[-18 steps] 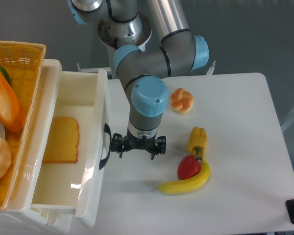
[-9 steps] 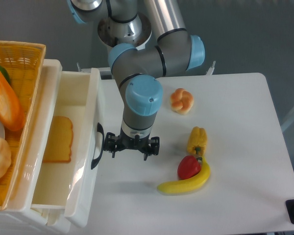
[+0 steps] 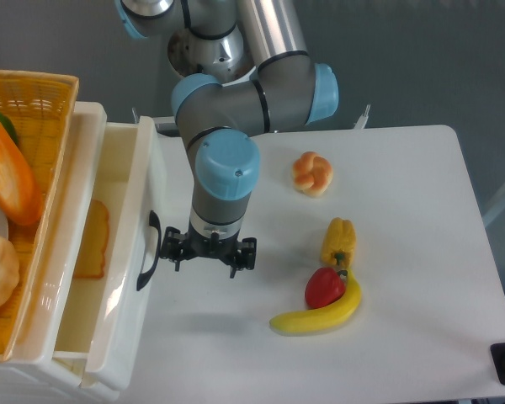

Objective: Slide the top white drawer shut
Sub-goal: 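Push the drawer front with the gripper, sliding the drawer shut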

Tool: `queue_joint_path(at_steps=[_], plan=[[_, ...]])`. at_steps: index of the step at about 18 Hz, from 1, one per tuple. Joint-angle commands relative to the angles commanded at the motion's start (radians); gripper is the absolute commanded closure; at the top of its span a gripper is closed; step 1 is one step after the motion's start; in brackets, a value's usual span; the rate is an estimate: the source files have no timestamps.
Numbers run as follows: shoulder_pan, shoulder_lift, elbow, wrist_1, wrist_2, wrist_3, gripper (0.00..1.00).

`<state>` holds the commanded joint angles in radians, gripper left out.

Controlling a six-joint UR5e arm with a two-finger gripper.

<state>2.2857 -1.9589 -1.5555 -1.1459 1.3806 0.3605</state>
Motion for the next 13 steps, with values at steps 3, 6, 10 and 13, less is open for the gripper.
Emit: queue_joint_path(at_steps=[3,6,10,13], plan=[[-0.011,0.002,0.0,0.0,0.0,0.0,0.0],[-0.022,0.003,0.0,0.0,0.0,0.0,0.0],[-0.035,0.003,-0.002,-0.002,0.003,0.0,0.0],[-0.04,0.003,-0.002,-0.002,0.003,0.0,0.0]])
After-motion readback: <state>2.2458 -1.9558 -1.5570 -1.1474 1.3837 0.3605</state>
